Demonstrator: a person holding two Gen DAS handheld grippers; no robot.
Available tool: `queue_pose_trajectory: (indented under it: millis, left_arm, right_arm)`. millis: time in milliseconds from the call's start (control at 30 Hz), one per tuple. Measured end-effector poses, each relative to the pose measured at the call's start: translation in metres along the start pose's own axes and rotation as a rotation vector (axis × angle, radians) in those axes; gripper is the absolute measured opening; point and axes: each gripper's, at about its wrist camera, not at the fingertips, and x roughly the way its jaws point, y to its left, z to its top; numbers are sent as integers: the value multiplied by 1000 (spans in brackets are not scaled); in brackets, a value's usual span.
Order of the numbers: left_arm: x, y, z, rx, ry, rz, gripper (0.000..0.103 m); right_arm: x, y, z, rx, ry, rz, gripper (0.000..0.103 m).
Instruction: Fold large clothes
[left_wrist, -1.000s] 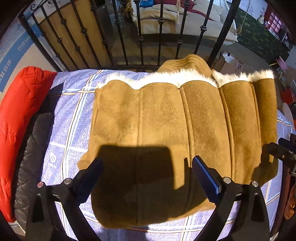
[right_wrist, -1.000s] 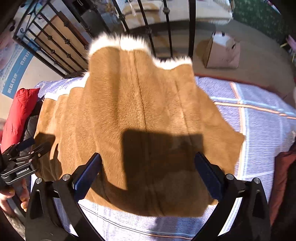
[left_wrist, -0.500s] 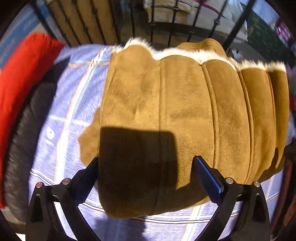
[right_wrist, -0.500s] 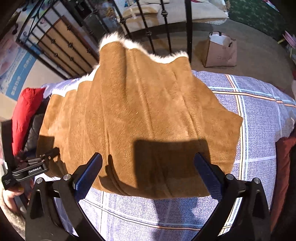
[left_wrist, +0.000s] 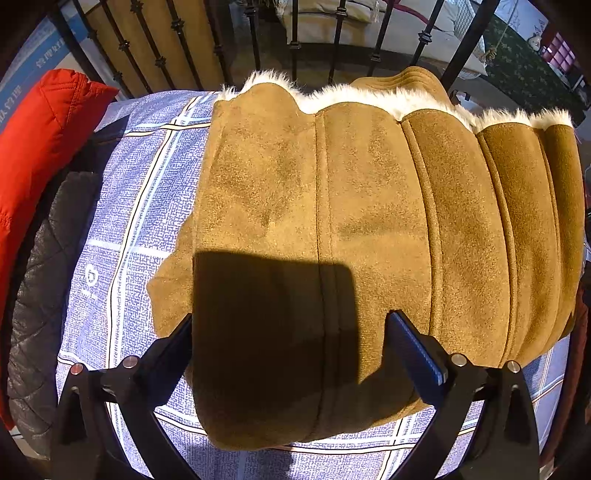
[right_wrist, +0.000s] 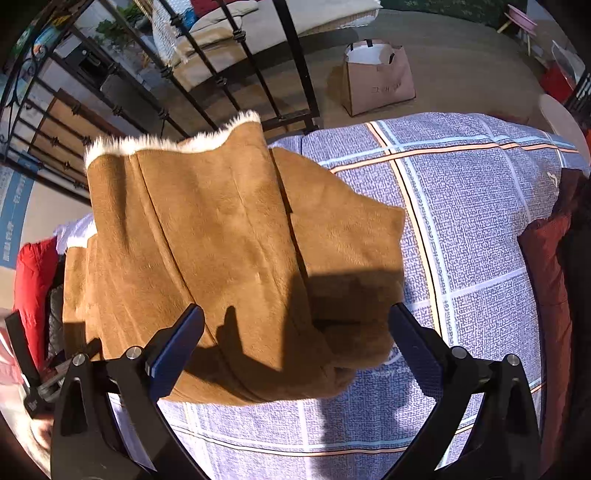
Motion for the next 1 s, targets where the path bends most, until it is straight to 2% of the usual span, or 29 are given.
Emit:
queue_pose_trajectory:
  millis: [167,233,300,433,533,767,867,933,1000]
  left_arm:
    - [4,-1,4,3,22,13,98]
    - [4,-1,3,4,25,12,98]
    - [5,-1,3,7,29,8,98]
    - [7,0,3,7,25,3,98]
    - [7,-1,2,10,30,8,98]
    - [-5,-1,1,-5,16,13,98]
    - [-28,11,-9,-74,-37,20,97]
    - [-43,26,-19,-136,-69,-22,97]
    - [-52,43,-29,-199,-79,-45,97]
  right_arm:
    - [-1,26,-11,-130,-9,29,98]
    - [5,43,-14,-221,7,-36,98]
    - [20,49,-13,-252,57,-80,98]
    - [39,34,-5,-165,116,-37,98]
    - [43,33,-6,-194,99,-42,98]
    - [32,22,-10,-149,77,-1,98]
    - [10,10,-16,-101,36,15,98]
    - [-11,-6,-20,-46,-30,65,98]
    - [-21,-27,-24,19,-46,99,98]
